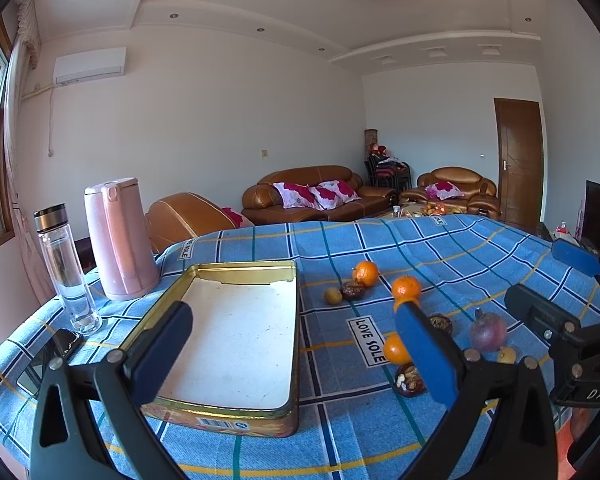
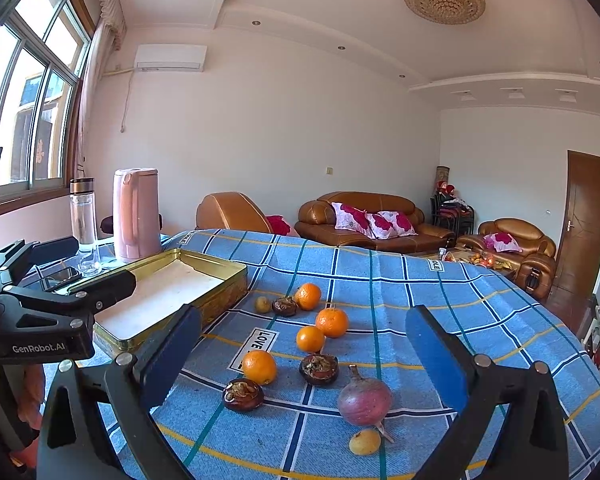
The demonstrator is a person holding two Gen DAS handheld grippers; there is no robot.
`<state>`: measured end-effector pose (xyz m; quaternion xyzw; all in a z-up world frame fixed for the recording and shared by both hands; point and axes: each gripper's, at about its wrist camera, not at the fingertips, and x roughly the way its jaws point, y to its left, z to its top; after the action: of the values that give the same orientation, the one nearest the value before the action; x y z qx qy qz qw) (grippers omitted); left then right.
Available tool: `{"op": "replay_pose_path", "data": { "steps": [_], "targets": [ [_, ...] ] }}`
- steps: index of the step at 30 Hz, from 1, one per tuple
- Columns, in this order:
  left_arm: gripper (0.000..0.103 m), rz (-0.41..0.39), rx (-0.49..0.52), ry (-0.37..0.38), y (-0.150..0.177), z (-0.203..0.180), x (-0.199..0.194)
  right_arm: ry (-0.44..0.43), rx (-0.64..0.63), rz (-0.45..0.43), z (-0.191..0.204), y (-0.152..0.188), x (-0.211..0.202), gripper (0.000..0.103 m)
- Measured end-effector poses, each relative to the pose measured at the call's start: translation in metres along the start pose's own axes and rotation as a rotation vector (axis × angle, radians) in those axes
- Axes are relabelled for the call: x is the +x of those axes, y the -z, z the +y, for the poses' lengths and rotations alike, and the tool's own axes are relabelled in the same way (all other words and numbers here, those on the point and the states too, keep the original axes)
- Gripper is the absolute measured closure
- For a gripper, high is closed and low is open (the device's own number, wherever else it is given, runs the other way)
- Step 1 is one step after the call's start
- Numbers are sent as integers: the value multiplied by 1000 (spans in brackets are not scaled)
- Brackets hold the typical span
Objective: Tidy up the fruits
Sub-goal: 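Move both tools toward the fruits on the checked cloth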
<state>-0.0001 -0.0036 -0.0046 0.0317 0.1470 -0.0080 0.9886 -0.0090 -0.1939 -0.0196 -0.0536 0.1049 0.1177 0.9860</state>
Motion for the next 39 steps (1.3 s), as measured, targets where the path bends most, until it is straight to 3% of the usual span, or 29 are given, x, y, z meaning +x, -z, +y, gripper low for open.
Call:
{"op": "replay_pose_path", "data": {
  "steps": [29,35,39],
  "targets": [
    [0,16,12,1,7,-5,3,-6,0,15,4,6,2,1],
    [0,59,9,34,13,-13,16,-1,0,38,1,14,7,1],
    [0,98,32,66,21,-26,26,52,1,64,-8,27,11,1]
  ]
}}
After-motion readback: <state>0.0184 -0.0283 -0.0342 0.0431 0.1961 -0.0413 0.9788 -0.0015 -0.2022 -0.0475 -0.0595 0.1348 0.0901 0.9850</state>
